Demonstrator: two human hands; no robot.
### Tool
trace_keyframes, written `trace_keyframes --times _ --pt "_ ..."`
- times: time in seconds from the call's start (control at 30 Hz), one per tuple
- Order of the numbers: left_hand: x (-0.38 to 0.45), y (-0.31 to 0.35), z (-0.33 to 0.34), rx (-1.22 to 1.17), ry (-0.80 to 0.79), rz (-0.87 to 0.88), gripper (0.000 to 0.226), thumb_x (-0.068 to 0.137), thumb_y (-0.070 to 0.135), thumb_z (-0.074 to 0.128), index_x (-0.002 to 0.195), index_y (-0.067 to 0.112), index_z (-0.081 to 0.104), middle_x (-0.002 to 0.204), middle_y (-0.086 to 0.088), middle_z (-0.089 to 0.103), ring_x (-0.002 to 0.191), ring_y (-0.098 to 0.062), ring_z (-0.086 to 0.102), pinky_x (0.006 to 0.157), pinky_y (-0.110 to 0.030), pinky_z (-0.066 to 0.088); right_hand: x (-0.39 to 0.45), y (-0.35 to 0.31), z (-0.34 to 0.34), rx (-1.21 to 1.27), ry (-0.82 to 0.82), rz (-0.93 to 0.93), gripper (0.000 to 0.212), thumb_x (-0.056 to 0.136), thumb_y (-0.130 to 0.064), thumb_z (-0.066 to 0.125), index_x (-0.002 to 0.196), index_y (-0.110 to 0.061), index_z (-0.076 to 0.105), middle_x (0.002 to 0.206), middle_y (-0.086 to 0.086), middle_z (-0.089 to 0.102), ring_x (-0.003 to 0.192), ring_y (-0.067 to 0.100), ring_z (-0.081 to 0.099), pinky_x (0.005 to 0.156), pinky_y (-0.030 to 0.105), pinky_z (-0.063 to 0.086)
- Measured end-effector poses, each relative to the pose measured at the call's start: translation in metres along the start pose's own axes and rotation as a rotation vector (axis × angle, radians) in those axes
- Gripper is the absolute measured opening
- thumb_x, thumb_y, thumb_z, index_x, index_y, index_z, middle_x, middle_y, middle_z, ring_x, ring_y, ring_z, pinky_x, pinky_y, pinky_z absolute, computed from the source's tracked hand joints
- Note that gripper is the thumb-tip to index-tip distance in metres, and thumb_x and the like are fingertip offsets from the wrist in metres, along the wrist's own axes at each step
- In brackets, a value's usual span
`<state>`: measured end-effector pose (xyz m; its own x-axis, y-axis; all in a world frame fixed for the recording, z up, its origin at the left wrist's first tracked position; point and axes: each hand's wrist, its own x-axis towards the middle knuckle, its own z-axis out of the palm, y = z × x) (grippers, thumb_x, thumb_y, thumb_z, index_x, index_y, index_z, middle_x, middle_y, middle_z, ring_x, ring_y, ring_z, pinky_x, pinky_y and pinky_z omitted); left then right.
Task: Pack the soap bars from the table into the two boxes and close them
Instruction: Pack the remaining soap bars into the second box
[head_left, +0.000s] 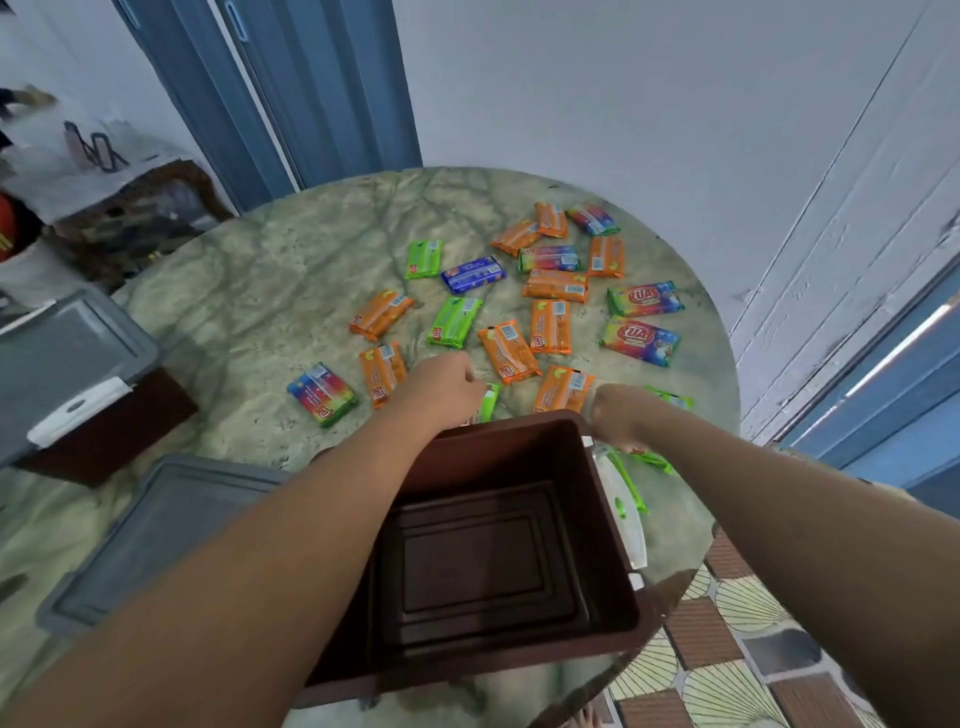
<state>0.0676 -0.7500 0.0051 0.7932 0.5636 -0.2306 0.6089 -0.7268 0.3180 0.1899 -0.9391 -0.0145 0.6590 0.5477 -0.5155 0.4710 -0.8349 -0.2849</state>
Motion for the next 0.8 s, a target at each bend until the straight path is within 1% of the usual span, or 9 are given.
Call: trace_keyframes --times 0.03,0.07,0.1,0.17,0.37,0.47,0.53,0.63,0.8 --pt "0.006 0.002 0.004 -0.011 -0.015 -0.009 0.027 0.095 0.03 0.055 0.071 0.016 0.054 0.072 -0.003 0.057 0.071 -0.024 0.058 0.06 -0.035 0.039 0.003 0.005 0.005 -0.064 -0.044 -0.006 0.025 0.101 -0.025 0.058 0.106 -0.001 0.058 0.097 0.012 0.068 0.11 0.035 0.069 0.084 0.035 0.052" --pt "0.012 0.004 0.008 -0.016 -0.031 -0.022 0.031 0.094 0.03 0.056 0.067 0.016 0.051 0.067 -0.004 0.054 0.067 -0.025 0.056 0.059 -0.034 0.039 0.007 0.009 0.009 -0.116 -0.063 -0.01 0.038 0.099 -0.028 0.063 0.124 -0.001 0.054 0.11 0.014 0.068 0.113 0.035 0.067 0.084 0.034 0.052" --pt "0.018 0.005 0.012 -0.007 -0.052 -0.038 0.031 0.094 0.032 0.057 0.068 0.014 0.054 0.069 -0.004 0.057 0.069 -0.024 0.058 0.062 -0.035 0.044 0.011 0.012 0.013 -0.172 -0.051 -0.015 0.054 0.098 -0.03 0.067 0.139 -0.003 0.047 0.124 0.015 0.066 0.117 0.035 0.065 0.086 0.035 0.052" --pt "0.027 0.008 0.019 0.024 -0.095 -0.069 0.027 0.095 0.037 0.058 0.082 0.014 0.064 0.083 -0.005 0.066 0.081 -0.024 0.064 0.076 -0.039 0.055 0.016 0.016 0.017 -0.226 -0.015 -0.047 0.065 0.096 -0.028 0.07 0.149 -0.008 0.039 0.131 0.016 0.063 0.119 0.034 0.063 0.085 0.035 0.053" --pt "0.047 0.008 0.037 0.084 -0.184 -0.108 0.032 0.093 0.038 0.065 0.11 0.011 0.063 0.108 -0.011 0.067 0.1 -0.03 0.063 0.074 -0.035 0.046 0.028 0.008 0.02 -0.19 0.055 -0.13 0.069 0.086 -0.017 0.079 0.137 -0.008 0.034 0.123 0.015 0.063 0.111 0.036 0.064 0.075 0.036 0.046" --pt "0.054 0.001 0.045 0.145 -0.158 -0.142 0.051 0.09 0.043 0.069 0.127 0.012 0.053 0.125 -0.016 0.059 0.112 -0.035 0.059 0.084 -0.039 0.049 0.031 0.006 0.025 -0.144 0.127 -0.15 0.073 0.081 -0.004 0.075 0.141 -0.009 0.034 0.121 0.017 0.059 0.109 0.039 0.062 0.075 0.039 0.045" --pt "0.06 -0.005 0.05 0.191 -0.127 -0.147 0.062 0.088 0.044 0.072 0.136 0.013 0.047 0.133 -0.02 0.054 0.119 -0.039 0.056 0.091 -0.043 0.049 0.032 0.008 0.026 -0.103 0.113 -0.145 0.08 0.081 -0.003 0.075 0.147 -0.009 0.032 0.127 0.019 0.056 0.115 0.038 0.059 0.084 0.042 0.049" --pt "0.067 -0.013 0.061 0.218 -0.134 -0.167 0.069 0.084 0.041 0.075 0.139 0.012 0.046 0.133 -0.019 0.056 0.119 -0.038 0.058 0.09 -0.043 0.05 0.033 0.009 0.024 -0.135 0.083 -0.144 0.087 0.081 -0.009 0.081 0.152 -0.011 0.031 0.137 0.018 0.05 0.125 0.037 0.053 0.098 0.043 0.048" --pt "0.075 -0.013 0.072 0.247 -0.236 -0.182 0.053 0.089 0.034 0.073 0.133 0.006 0.06 0.128 -0.015 0.064 0.114 -0.032 0.064 0.088 -0.036 0.051 0.032 0.005 0.026 -0.177 0.091 -0.145 0.089 0.076 -0.012 0.089 0.146 -0.01 0.034 0.137 0.018 0.046 0.123 0.039 0.054 0.099 0.044 0.049"
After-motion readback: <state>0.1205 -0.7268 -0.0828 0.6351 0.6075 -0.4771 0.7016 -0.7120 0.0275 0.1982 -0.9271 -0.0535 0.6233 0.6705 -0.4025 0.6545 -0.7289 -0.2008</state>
